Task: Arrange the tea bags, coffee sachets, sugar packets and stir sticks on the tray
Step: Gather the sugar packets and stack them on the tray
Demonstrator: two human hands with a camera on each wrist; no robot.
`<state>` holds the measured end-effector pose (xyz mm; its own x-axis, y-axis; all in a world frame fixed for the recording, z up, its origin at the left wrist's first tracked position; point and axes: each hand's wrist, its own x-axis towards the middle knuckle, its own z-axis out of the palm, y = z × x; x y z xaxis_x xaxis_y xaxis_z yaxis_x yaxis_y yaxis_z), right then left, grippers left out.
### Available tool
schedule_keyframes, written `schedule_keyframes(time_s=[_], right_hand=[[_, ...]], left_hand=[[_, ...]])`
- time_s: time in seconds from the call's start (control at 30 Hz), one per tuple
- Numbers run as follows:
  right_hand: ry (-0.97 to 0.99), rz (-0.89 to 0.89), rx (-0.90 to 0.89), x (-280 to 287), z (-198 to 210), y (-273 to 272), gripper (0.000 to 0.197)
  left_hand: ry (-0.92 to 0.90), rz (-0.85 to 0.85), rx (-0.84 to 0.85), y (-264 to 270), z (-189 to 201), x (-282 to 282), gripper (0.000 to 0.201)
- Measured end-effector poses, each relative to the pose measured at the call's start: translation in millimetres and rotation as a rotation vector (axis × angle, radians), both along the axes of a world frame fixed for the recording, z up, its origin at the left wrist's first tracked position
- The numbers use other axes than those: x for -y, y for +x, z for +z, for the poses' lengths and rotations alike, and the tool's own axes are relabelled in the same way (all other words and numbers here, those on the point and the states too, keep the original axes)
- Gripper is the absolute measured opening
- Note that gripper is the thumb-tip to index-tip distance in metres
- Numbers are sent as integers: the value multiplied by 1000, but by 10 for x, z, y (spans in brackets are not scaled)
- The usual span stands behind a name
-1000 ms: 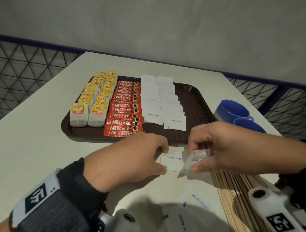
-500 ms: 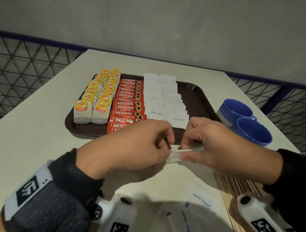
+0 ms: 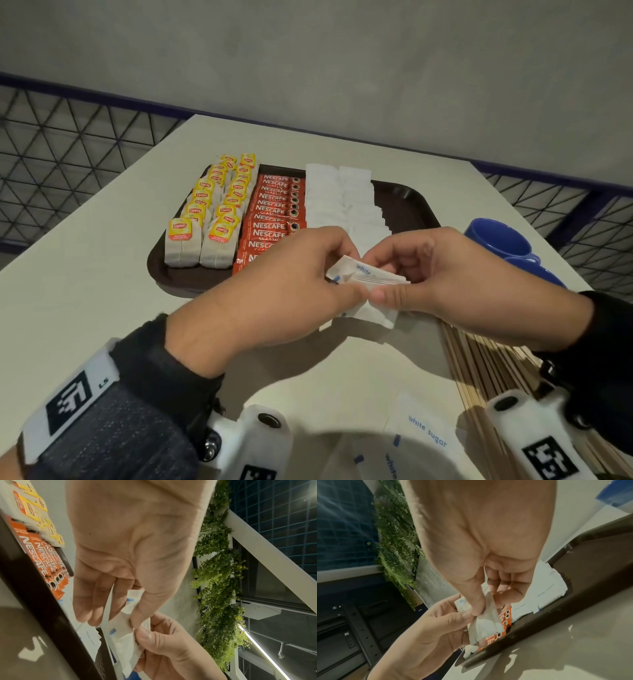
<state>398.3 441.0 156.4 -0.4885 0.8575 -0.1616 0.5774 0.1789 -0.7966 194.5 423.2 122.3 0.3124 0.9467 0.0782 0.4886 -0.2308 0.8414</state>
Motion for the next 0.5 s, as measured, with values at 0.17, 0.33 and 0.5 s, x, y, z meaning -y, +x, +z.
schedule_keyframes(time_s=[0.17, 0.33, 0.5], right_hand=[[3, 26, 17, -8, 70, -25, 18], [84, 0, -17, -55, 141, -31, 16], [167, -64, -60, -64, 167, -85, 20]], left_hand=[[2, 36, 153, 0, 15, -12, 24], [-28, 62, 272, -46, 53, -49, 17], [-24, 86, 273, -68, 76, -55, 13]])
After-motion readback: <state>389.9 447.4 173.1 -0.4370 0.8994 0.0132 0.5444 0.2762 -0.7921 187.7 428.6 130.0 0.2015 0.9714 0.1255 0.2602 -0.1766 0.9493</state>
